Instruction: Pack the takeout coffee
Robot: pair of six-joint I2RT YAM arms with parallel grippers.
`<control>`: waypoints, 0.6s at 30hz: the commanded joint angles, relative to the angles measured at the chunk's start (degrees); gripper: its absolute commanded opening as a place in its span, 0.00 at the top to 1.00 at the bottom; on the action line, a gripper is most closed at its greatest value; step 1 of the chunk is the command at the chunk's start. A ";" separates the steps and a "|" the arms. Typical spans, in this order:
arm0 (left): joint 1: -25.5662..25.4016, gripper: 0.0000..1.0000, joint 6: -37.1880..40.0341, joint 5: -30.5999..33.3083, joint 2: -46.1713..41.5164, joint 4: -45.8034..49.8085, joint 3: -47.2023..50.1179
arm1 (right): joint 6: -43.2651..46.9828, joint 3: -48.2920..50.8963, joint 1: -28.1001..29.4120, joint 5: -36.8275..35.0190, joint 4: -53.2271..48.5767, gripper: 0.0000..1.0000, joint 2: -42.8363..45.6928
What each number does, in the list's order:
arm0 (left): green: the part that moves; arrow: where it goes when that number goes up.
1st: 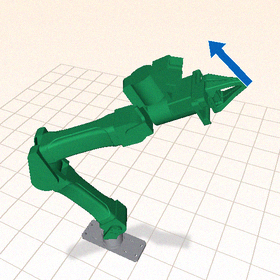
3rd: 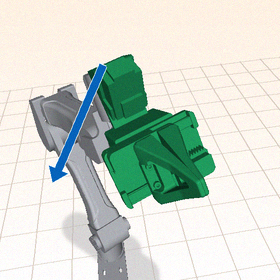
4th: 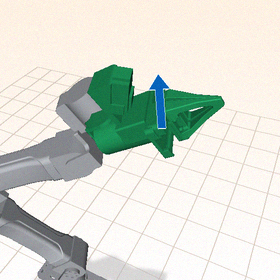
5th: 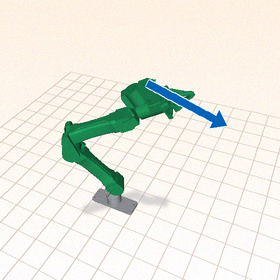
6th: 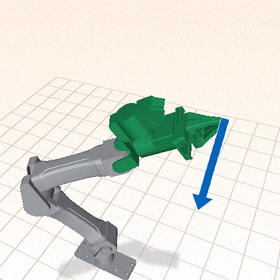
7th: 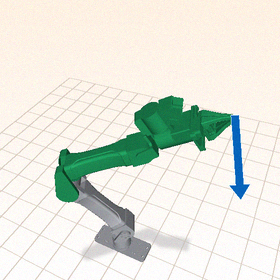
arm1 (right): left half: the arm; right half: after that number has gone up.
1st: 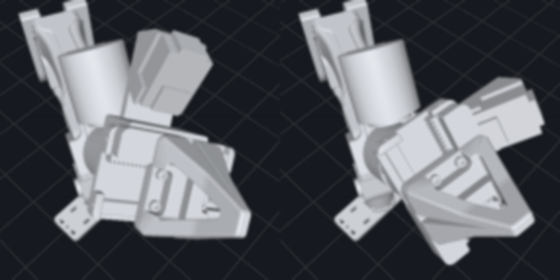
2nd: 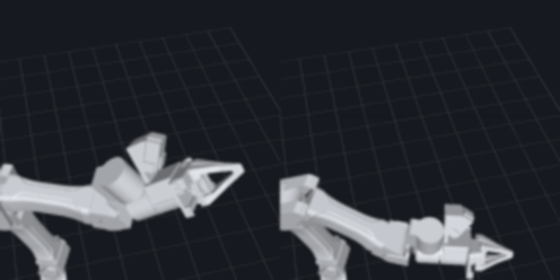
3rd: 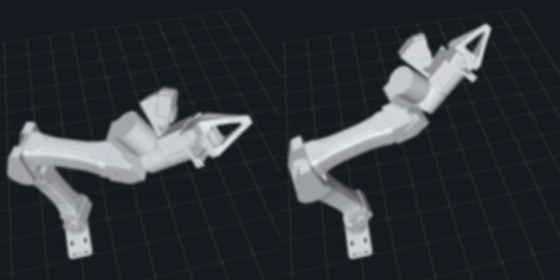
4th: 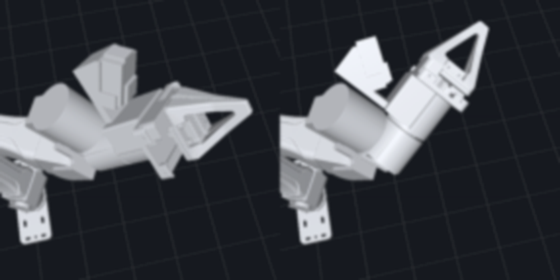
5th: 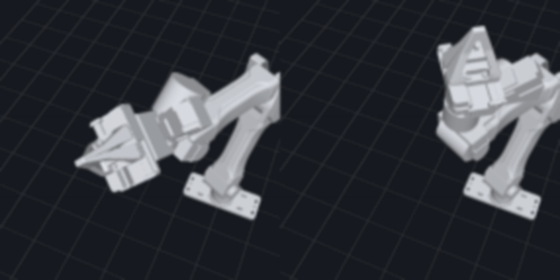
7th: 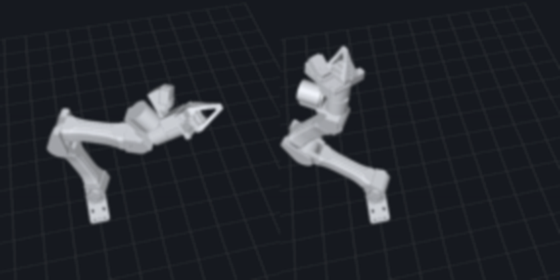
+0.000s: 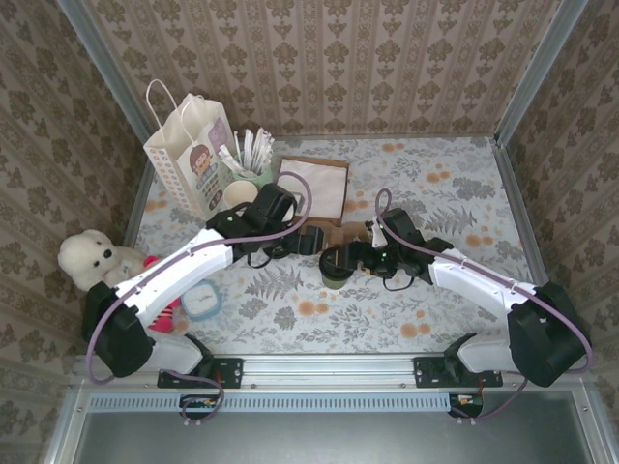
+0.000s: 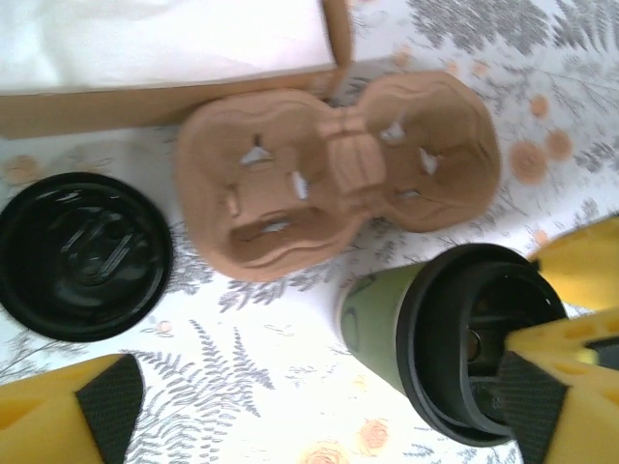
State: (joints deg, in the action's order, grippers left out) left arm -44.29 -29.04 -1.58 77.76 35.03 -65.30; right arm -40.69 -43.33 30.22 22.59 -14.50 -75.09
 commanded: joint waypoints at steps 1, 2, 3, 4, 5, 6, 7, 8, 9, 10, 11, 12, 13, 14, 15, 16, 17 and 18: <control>0.77 0.00 -4.99 7.39 -2.75 0.94 2.05 | 0.76 -2.72 0.32 -1.87 -4.29 0.06 1.56; 1.00 0.00 -6.49 9.03 -3.12 2.58 2.38 | 0.78 -3.25 0.37 -2.29 -5.00 0.04 1.60; 1.12 0.00 -7.76 10.32 -3.39 4.00 2.65 | 0.78 -3.89 0.52 -2.85 -5.80 0.01 1.74; 1.32 0.00 -9.00 11.03 -3.55 5.45 2.95 | 0.88 -4.74 0.82 -3.95 -6.90 0.00 1.72; 1.51 0.00 -10.05 11.40 -3.64 6.52 3.44 | 0.95 -5.91 1.26 -5.74 -8.37 0.00 1.78; 1.56 0.00 -10.94 11.42 -3.66 7.06 3.91 | 0.96 -6.63 1.54 -6.84 -9.34 0.00 1.80; 1.48 0.00 -11.84 10.85 -3.66 7.38 4.59 | 0.73 -7.83 1.98 -8.56 -10.52 0.00 1.87; 1.48 0.00 -12.53 9.97 -3.50 7.49 5.22 | 0.32 -8.63 2.32 -9.81 -11.34 0.00 1.93; 1.44 0.00 -13.26 9.23 -3.34 7.62 5.76 | 0.11 -9.26 2.66 -10.65 -11.90 0.00 1.91; 1.49 0.00 -13.91 8.47 -3.08 7.77 6.20 | 0.04 -10.29 3.27 -12.04 -12.78 0.00 1.74; 1.47 0.00 -14.16 7.84 -2.74 7.96 6.41 | 0.12 -10.98 3.82 -12.81 -13.48 0.00 1.56; 1.48 0.00 -14.44 6.93 -1.83 8.40 6.66 | 0.42 -12.31 4.65 -14.00 -14.87 0.00 0.90; 1.44 0.00 -14.63 6.37 -1.09 8.80 6.47 | 0.66 -13.33 5.12 -14.78 -15.88 0.00 0.26; 1.33 0.00 -14.72 5.50 -0.21 9.00 6.40 | 0.99 -14.55 5.83 -15.90 -18.31 0.00 -0.62; 1.35 0.00 -14.62 4.85 0.74 9.22 6.08 | 1.16 -15.75 6.44 -16.96 -19.67 0.00 -1.44; 1.37 0.00 -14.49 4.28 1.74 9.59 5.71 | 1.35 -16.88 7.07 -18.25 -21.36 0.00 -2.28; 1.35 0.00 -14.38 3.85 2.68 9.94 5.38 | 1.84 -18.47 7.99 -19.36 -23.19 0.00 -3.46; 1.34 0.00 -14.39 3.90 3.56 10.46 5.03 | 2.20 -19.50 8.55 -19.80 -24.06 0.00 -4.14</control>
State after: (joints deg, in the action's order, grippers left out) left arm -43.03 -41.91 4.21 79.11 42.28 -59.29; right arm -40.23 -59.29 37.08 8.12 -30.96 -76.86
